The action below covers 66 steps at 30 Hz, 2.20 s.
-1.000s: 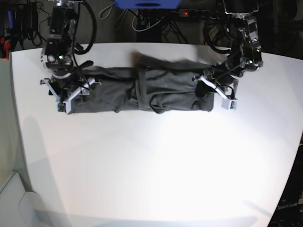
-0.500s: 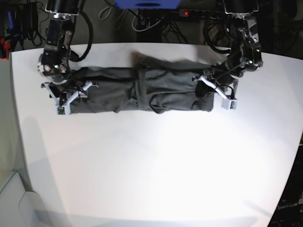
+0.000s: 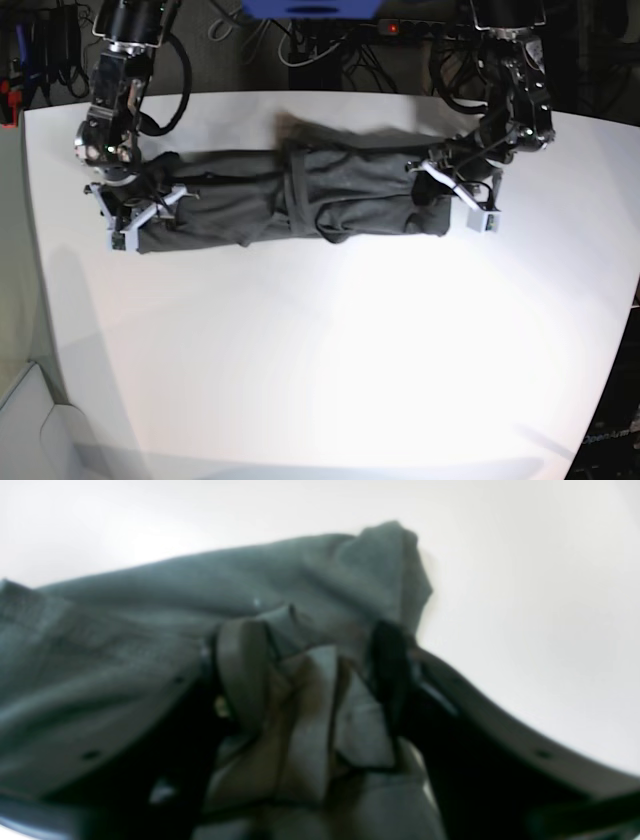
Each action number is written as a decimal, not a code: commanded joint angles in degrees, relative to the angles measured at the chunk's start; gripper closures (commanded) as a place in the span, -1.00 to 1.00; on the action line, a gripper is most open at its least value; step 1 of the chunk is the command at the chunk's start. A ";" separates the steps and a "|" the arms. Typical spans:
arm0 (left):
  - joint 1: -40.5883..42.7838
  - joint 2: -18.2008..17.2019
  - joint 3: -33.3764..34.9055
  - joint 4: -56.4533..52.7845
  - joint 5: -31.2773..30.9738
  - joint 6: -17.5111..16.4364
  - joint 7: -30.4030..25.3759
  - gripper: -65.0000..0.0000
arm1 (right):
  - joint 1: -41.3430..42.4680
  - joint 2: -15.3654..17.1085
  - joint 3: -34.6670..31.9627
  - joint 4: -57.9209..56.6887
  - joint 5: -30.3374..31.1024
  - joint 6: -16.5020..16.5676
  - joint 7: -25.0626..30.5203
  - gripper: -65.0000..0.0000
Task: Layout the t-shirt on the table in an organized manner, then fold the t-shirt properly
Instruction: 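Hold both strip ends and push them inward to compact the roll, then lift the strip end with the right gripper and fold it over toward the left gripper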
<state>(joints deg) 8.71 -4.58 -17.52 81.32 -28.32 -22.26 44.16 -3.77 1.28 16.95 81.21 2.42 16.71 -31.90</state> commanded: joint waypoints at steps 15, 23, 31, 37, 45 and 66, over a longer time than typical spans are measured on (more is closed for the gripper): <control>0.21 -0.21 -0.28 -0.04 4.18 2.44 3.09 0.99 | -4.63 -2.64 0.32 7.10 -2.55 5.31 -8.41 1.00; 0.13 -0.12 -0.11 2.94 4.18 2.44 3.09 0.99 | -7.79 -5.98 -2.22 25.30 -2.55 10.24 -8.85 1.00; 0.13 -0.12 -0.28 5.49 4.18 2.53 5.82 0.99 | -11.31 -6.86 -8.82 34.44 -2.55 10.32 -8.85 1.00; -1.28 -0.12 -0.28 5.58 4.01 2.44 6.61 0.99 | -12.80 -6.86 -11.19 34.61 -2.55 10.32 -7.88 1.00; -2.95 -1.97 -0.46 5.58 -7.24 2.53 6.61 0.99 | -14.21 -6.86 -14.44 34.53 -2.55 10.32 -3.92 1.00; -0.23 -10.06 -10.39 2.51 -14.19 11.40 10.12 0.99 | -11.66 -6.86 -15.59 34.70 -2.72 10.24 -3.66 1.00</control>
<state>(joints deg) 9.39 -14.13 -27.83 82.63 -41.12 -10.26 55.11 -15.77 -5.45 1.65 114.67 -1.30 26.98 -37.43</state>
